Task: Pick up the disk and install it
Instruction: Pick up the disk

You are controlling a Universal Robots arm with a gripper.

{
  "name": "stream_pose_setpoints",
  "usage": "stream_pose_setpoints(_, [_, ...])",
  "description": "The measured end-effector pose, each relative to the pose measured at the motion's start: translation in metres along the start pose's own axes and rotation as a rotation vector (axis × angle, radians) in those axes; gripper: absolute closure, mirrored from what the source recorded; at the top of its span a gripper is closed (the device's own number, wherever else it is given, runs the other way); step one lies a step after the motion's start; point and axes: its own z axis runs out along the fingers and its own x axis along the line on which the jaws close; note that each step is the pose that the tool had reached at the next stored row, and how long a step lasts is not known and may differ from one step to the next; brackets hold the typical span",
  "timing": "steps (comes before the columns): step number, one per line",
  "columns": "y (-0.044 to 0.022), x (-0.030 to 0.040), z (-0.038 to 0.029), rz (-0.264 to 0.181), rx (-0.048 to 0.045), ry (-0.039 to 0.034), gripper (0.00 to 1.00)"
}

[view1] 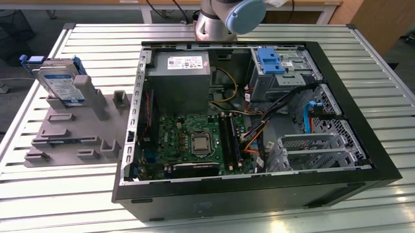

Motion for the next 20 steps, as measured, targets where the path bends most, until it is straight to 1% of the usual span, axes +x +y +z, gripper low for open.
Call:
stream_pose_setpoints(18, [-0.013,-0.0018,0.0,0.0,0.0,0.0,0.53])
stream_pose_setpoints(20, [-0.0134,-0.0019,-0.0002,0.0,0.0,0.0,0.53])
